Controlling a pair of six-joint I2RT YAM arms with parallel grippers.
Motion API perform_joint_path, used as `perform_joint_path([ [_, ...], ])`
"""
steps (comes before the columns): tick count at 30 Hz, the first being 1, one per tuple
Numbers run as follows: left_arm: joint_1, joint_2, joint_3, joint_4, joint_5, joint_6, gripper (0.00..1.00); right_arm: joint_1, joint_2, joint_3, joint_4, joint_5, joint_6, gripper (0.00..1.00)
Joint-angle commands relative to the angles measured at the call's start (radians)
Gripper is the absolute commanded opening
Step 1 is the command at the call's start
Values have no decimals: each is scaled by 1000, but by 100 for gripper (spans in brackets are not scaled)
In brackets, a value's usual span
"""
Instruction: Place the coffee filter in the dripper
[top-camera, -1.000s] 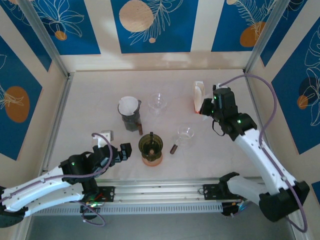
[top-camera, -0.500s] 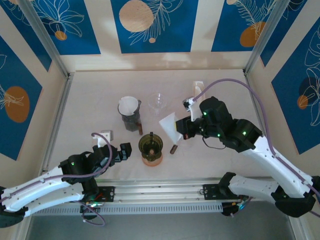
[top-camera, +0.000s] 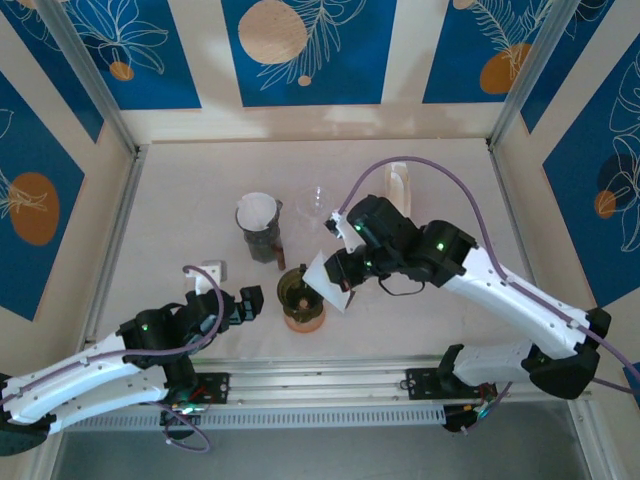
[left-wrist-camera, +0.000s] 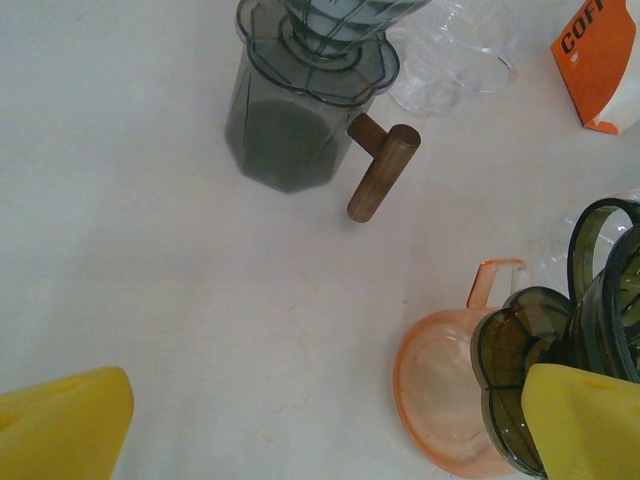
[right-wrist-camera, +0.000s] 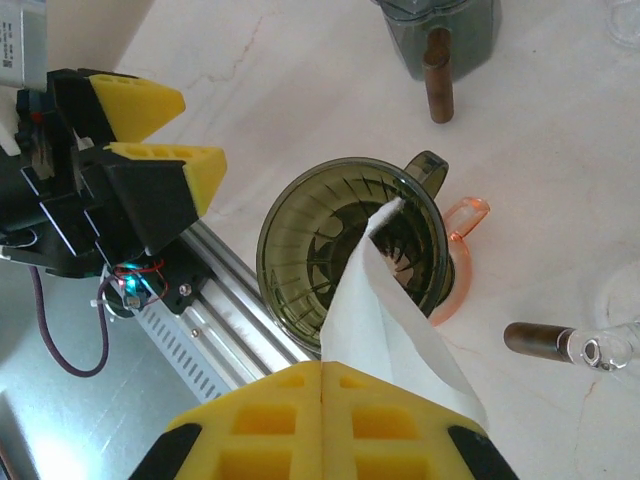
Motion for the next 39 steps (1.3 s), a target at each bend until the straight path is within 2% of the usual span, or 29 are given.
perform_joint_path([
  [1, 7, -9, 32, 6, 26, 36, 100, 11, 55, 79, -55, -37, -23, 0],
  [16, 9, -27, 44, 16, 89, 78, 100, 59, 353, 311, -150, -78, -108, 0],
  [25, 9, -30, 39, 21, 106, 76, 100, 64, 420, 270, -84, -77, -105, 0],
  [39, 9, -28, 53, 22, 121, 71, 100, 59, 431, 168, 36, -77, -64, 0],
])
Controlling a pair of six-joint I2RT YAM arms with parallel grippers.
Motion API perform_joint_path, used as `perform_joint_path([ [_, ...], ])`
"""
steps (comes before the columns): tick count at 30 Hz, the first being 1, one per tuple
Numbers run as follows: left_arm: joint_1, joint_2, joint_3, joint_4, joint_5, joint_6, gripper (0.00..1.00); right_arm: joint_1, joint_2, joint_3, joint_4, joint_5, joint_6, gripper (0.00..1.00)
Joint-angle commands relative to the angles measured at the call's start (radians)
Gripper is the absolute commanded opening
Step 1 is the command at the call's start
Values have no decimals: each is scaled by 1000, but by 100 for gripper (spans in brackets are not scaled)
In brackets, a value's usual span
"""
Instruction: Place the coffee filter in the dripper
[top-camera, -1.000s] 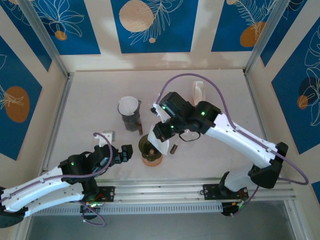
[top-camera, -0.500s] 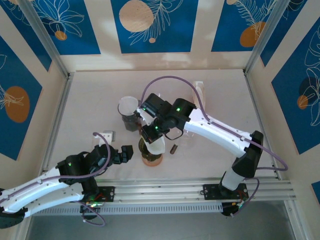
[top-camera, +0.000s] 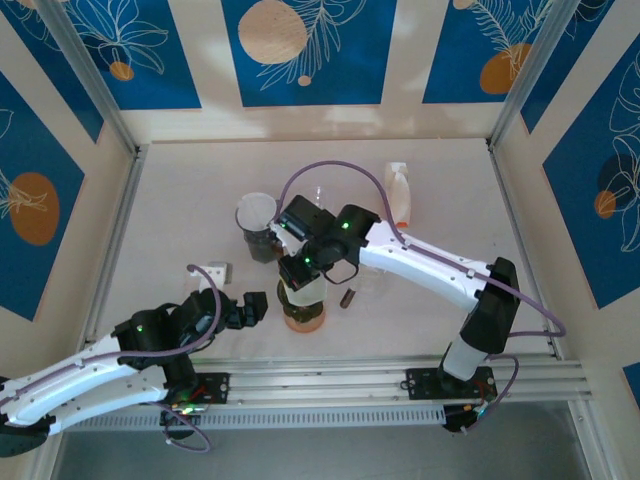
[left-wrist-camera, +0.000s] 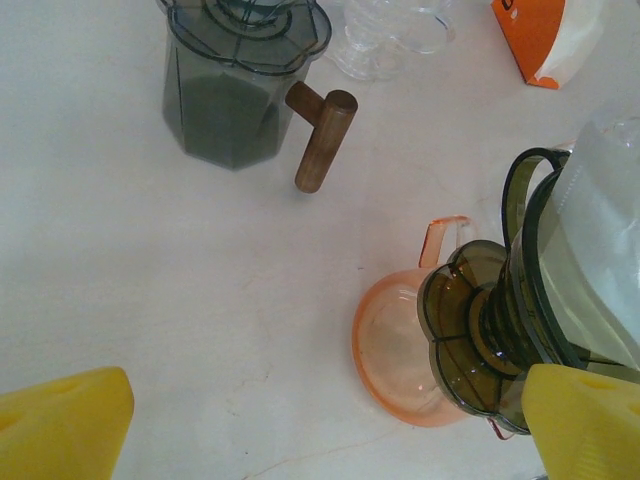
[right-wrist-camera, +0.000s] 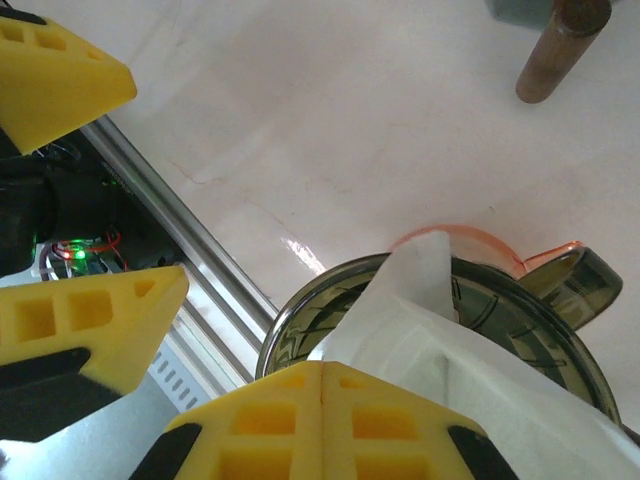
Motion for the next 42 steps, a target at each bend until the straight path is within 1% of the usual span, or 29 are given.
perform_joint_path([
  [1, 8, -6, 38, 14, 11, 3, 100, 0, 5, -24, 36, -19, 19, 2],
  [2, 9, -6, 39, 14, 12, 5, 100, 0, 0, -30, 44, -17, 22, 5],
  [7, 9, -6, 49, 16, 19, 4, 100, 0, -61, -74, 101, -5, 42, 30],
  [9, 10, -6, 51, 20, 19, 5, 100, 0, -89, -89, 121, 5, 48, 37],
  [13, 10, 2, 56, 33, 31, 10, 99, -3, -156, -122, 153, 38, 56, 45],
  [17, 9, 30, 71, 45, 44, 25, 100, -5, -236, -178, 188, 72, 74, 50],
  [23, 10, 118, 140, 68, 55, 87, 100, -6, -338, -293, 200, 189, 136, 52],
  [24, 10, 140, 161, 67, 56, 103, 98, -6, -350, -315, 199, 210, 150, 52],
  [25, 10, 164, 183, 57, 54, 113, 94, -7, -360, -333, 199, 226, 158, 52],
  [27, 10, 228, 236, 19, 45, 136, 82, -6, -378, -366, 196, 260, 178, 52],
  [28, 10, 260, 259, 0, 39, 142, 77, -7, -385, -380, 195, 270, 186, 52],
  [30, 11, 329, 302, -33, 36, 153, 71, -6, -400, -405, 204, 276, 197, 52],
  [33, 13, 386, 325, -40, 38, 159, 66, -6, -421, -434, 222, 278, 207, 52],
  [37, 33, 401, 313, -19, 67, 151, 53, -6, -429, -443, 227, 278, 208, 51],
  [40, 56, 395, 297, -13, 95, 141, 47, -6, -425, -441, 232, 270, 203, 47],
  [42, 63, 391, 288, -9, 111, 136, 45, -6, -417, -440, 235, 267, 200, 44],
])
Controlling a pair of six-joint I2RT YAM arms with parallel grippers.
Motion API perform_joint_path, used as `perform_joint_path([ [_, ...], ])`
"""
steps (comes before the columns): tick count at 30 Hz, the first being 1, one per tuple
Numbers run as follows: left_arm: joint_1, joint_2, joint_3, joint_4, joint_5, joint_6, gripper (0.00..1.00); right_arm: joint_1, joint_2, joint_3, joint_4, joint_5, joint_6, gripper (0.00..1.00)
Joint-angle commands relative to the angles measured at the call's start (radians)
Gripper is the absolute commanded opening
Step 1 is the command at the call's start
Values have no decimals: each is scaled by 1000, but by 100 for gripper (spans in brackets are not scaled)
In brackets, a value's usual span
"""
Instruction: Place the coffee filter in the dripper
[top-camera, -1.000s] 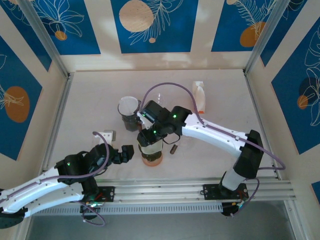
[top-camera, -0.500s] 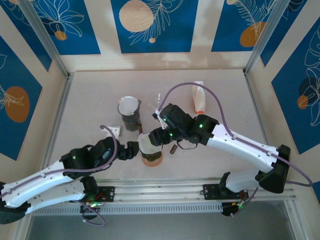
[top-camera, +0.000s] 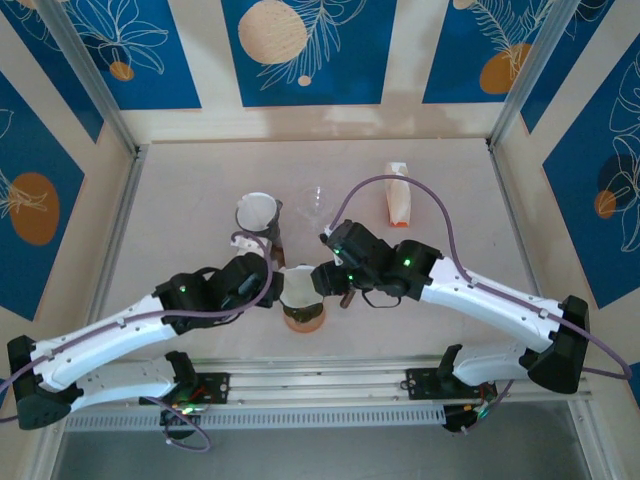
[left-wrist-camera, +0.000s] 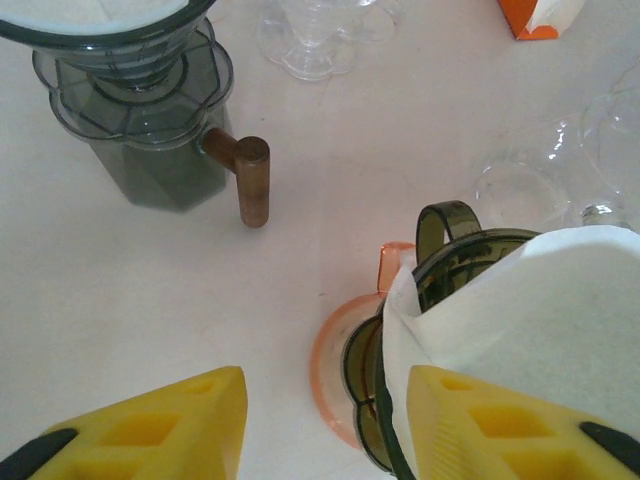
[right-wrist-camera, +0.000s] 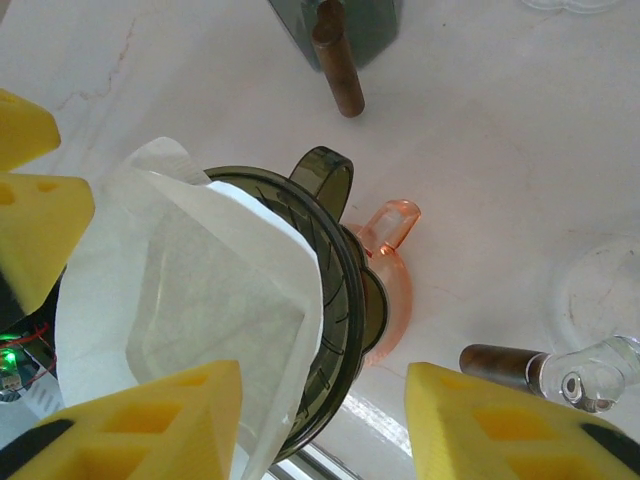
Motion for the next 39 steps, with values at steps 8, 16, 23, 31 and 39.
perform_joint_path([
  [8, 31, -27, -34, 5, 63, -9, 44, 2, 25, 8, 31, -13, -8, 32],
  [16, 43, -31, -54, 25, 89, -12, 44, 17, 44, 27, 3, 25, -18, 30],
  [23, 48, -32, -58, 32, 100, -12, 44, 27, 38, 32, 6, 34, -27, 25],
  [31, 54, -33, -68, 37, 108, -18, 46, 43, 61, 33, -16, 66, -33, 11],
  [39, 74, -68, -96, 84, 149, -25, 57, 67, 97, 62, -49, 106, -48, 10],
])
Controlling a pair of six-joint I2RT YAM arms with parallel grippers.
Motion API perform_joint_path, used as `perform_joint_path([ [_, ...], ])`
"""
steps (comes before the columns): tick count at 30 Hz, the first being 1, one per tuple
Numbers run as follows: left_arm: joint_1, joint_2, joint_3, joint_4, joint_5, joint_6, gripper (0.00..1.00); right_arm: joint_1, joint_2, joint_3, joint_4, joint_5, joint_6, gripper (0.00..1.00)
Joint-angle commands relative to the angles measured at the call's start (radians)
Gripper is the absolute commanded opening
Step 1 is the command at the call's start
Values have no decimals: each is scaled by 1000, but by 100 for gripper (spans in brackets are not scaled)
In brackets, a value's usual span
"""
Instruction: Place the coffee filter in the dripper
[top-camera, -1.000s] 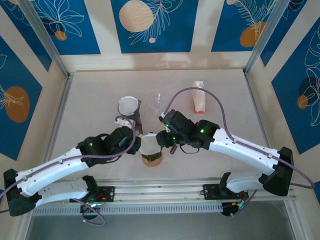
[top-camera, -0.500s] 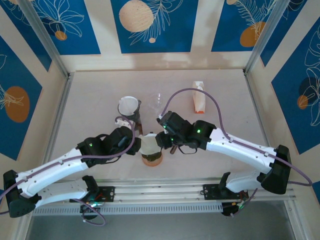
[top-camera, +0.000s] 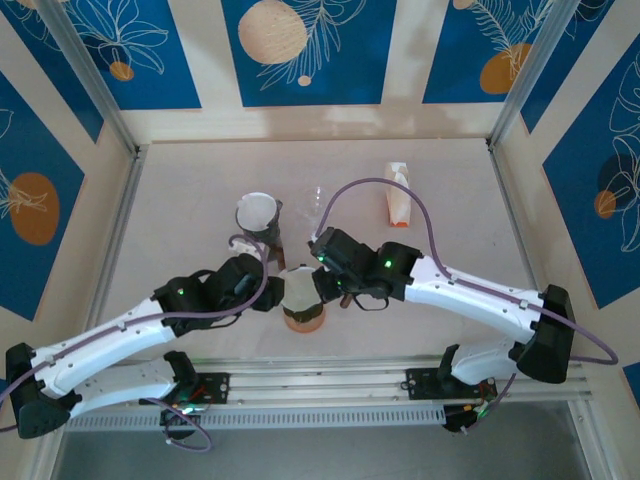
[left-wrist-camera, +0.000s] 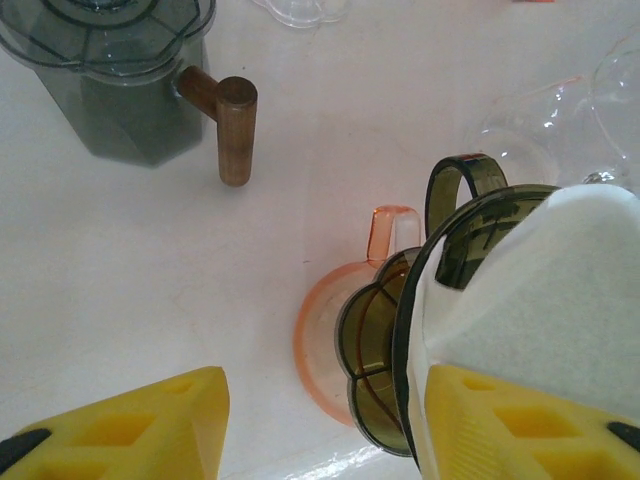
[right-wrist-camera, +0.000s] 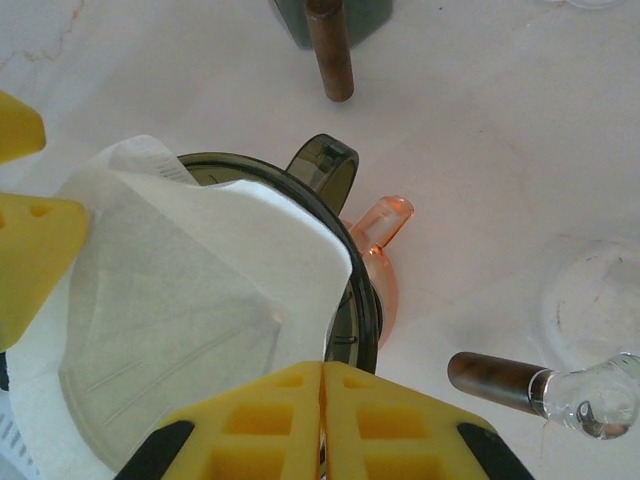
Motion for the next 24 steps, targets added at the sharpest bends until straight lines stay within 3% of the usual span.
perform_joint_path([
  [1, 19, -28, -15, 36, 27, -12, 58, 14, 13, 37, -38, 37, -16, 10],
  [11, 41, -49, -35, 41, 45, -19, 58, 23, 15, 44, -44, 54, -15, 11],
  [17, 49, -45, -47, 17, 43, -32, 49, 23, 13, 43, -41, 55, -11, 12],
  [22, 52, -49, -61, 25, 59, -36, 49, 22, 19, 41, -42, 56, -10, 12],
  [24, 52, -48, -60, 29, 64, -36, 50, 23, 22, 46, -50, 74, 0, 19],
])
